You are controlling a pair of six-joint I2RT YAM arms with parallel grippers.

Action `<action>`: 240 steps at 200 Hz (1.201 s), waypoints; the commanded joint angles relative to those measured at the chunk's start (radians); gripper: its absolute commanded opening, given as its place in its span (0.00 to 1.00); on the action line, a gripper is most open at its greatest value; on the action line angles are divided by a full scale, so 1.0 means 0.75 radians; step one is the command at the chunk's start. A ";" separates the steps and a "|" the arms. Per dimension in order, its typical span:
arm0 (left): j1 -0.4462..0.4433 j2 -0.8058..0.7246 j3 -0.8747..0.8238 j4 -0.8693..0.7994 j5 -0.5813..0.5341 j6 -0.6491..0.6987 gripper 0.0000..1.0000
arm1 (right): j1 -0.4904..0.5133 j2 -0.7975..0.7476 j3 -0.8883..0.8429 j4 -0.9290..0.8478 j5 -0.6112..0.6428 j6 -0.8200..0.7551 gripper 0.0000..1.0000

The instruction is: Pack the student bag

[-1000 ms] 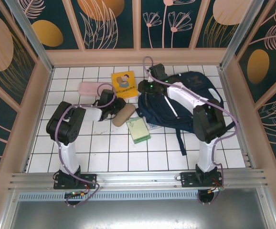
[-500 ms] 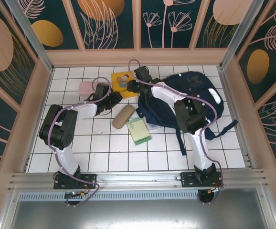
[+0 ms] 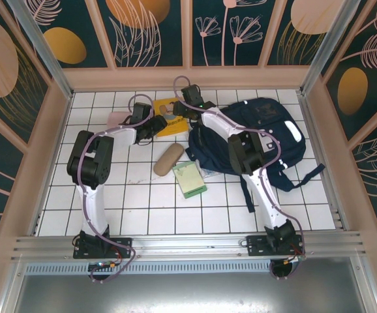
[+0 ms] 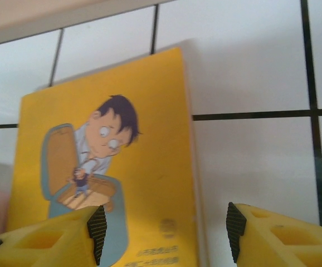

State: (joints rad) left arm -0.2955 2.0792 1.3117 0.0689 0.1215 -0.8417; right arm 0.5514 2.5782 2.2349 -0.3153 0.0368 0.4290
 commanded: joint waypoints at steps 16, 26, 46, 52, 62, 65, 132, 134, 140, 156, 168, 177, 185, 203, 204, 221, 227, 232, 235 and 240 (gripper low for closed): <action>0.037 0.068 0.072 -0.137 -0.119 0.017 0.56 | 0.001 0.053 0.059 -0.046 -0.062 0.000 0.62; 0.049 0.069 0.062 -0.132 -0.127 0.008 0.56 | -0.035 0.071 0.069 -0.068 -0.088 0.005 0.62; 0.062 0.077 0.060 -0.094 -0.090 0.017 0.58 | -0.042 0.097 0.070 -0.086 -0.170 0.003 0.59; 0.065 0.086 0.069 -0.082 -0.065 0.028 0.58 | -0.043 0.104 0.070 -0.089 -0.196 0.003 0.58; 0.064 0.103 0.090 -0.060 -0.009 0.040 0.59 | -0.043 0.114 0.072 -0.096 -0.221 0.003 0.56; 0.064 0.110 0.096 -0.053 0.010 0.045 0.59 | -0.044 0.116 0.072 -0.098 -0.230 0.003 0.56; 0.063 0.181 0.138 0.000 0.209 0.044 0.58 | -0.036 0.131 0.084 -0.119 -0.574 -0.046 0.43; 0.064 0.181 0.137 0.001 0.212 0.043 0.58 | -0.034 0.131 0.087 -0.121 -0.583 -0.049 0.43; 0.063 0.181 0.130 0.007 0.221 0.043 0.58 | -0.029 0.134 0.089 -0.127 -0.604 -0.055 0.43; 0.065 0.175 0.108 0.044 0.269 0.033 0.57 | -0.014 0.133 0.090 -0.130 -0.677 -0.069 0.42; 0.063 0.169 0.089 0.089 0.331 0.015 0.56 | -0.013 0.132 0.088 -0.135 -0.695 -0.071 0.43; 0.064 0.164 0.078 0.125 0.385 0.001 0.55 | -0.013 0.130 0.084 -0.139 -0.696 -0.071 0.42; 0.063 0.151 0.060 0.171 0.429 -0.018 0.54 | 0.012 0.129 0.085 -0.143 -0.692 -0.071 0.43; 0.064 0.101 -0.006 0.329 0.560 -0.080 0.51 | 0.013 0.124 0.084 -0.151 -0.681 -0.067 0.42; 0.064 0.098 -0.009 0.342 0.567 -0.082 0.50 | 0.013 0.123 0.084 -0.152 -0.680 -0.067 0.43; 0.068 0.045 -0.080 0.537 0.679 -0.180 0.49 | 0.011 0.113 0.073 -0.154 -0.667 -0.067 0.42; 0.071 0.031 -0.108 0.617 0.711 -0.225 0.49 | 0.011 0.109 0.068 -0.154 -0.663 -0.067 0.42; 0.075 0.023 -0.129 0.689 0.744 -0.265 0.48 | 0.011 0.108 0.066 -0.153 -0.661 -0.065 0.42; 0.077 0.020 -0.140 0.728 0.758 -0.286 0.48 | 0.010 0.105 0.064 -0.152 -0.660 -0.064 0.42; 0.081 0.014 -0.158 0.785 0.776 -0.320 0.47 | 0.009 0.103 0.062 -0.152 -0.657 -0.063 0.42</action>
State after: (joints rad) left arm -0.1856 2.1372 1.2488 0.3092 0.4072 -0.9203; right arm 0.4976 2.6415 2.2822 -0.3668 -0.3222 0.3904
